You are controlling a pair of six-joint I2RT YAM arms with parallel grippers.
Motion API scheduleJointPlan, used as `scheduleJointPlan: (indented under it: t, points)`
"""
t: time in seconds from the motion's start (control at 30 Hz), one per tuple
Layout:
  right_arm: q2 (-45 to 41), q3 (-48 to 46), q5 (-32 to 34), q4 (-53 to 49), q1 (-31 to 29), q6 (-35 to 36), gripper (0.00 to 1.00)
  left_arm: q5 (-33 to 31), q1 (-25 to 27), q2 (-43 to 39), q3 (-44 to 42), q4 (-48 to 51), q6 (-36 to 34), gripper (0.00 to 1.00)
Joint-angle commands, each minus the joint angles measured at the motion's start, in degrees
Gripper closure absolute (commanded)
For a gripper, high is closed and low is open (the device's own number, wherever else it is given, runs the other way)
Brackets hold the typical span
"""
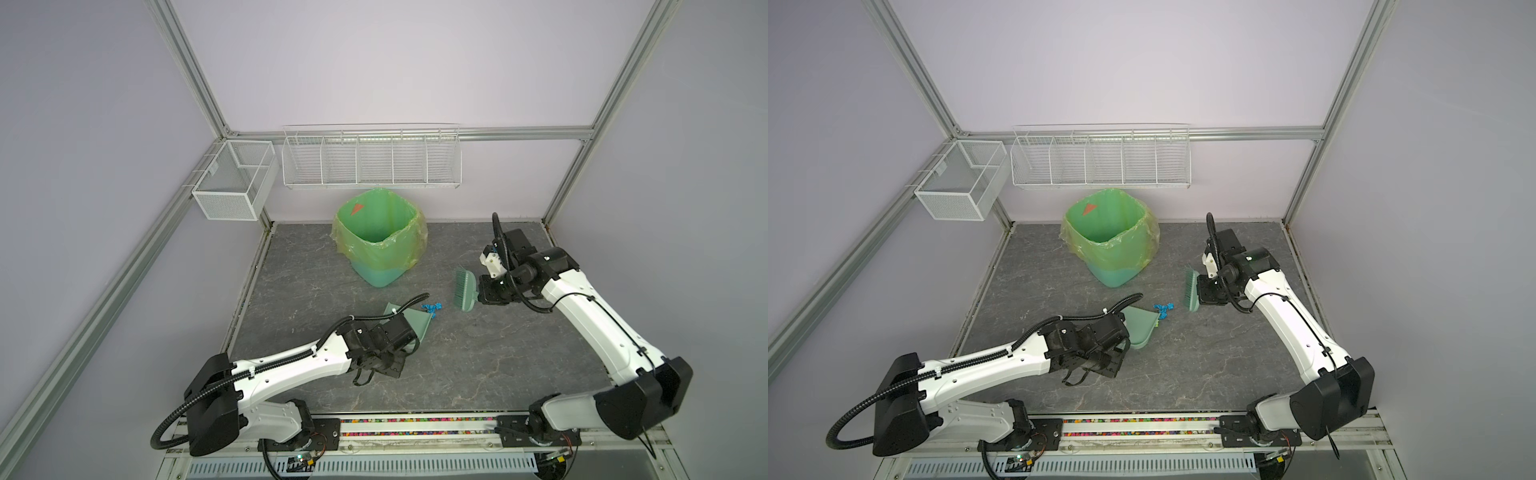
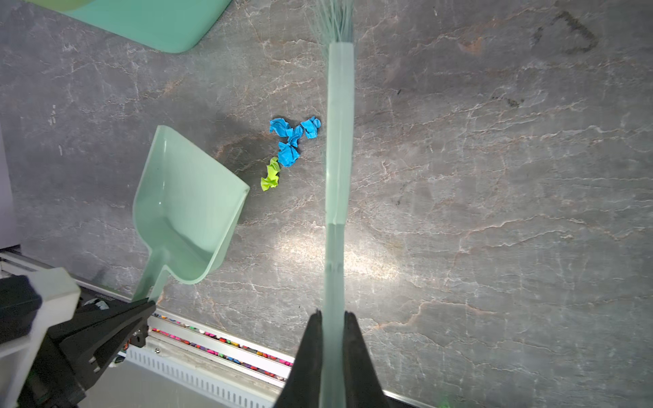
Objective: Sweep away the paper scraps from the table
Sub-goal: 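Reach the brush past the blue and lime scraps with the right gripper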
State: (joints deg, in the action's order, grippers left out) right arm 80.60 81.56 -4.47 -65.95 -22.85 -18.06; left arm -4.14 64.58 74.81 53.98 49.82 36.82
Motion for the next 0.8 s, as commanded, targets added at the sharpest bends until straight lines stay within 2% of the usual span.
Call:
scheduleJointPlan:
  t: [0.0,0.4,0.77]
  points:
    - [1.13,2.68,1.63,-1.97,0.22,3.15,0.93,-0.98,0.38,0.61,0.52,1.83,-1.15,1.0]
    - [10.36,11.77,4.81,-7.78,-2.02,7.76,0.93,-0.96,1.74,2.55,-0.45,0.49,-0.23,1.0]
    - [18.98,21.25,12.92,-13.05,-6.19,9.95,0.93,-2.53,4.74,2.83,-3.59,-0.45,1.49,1.0]
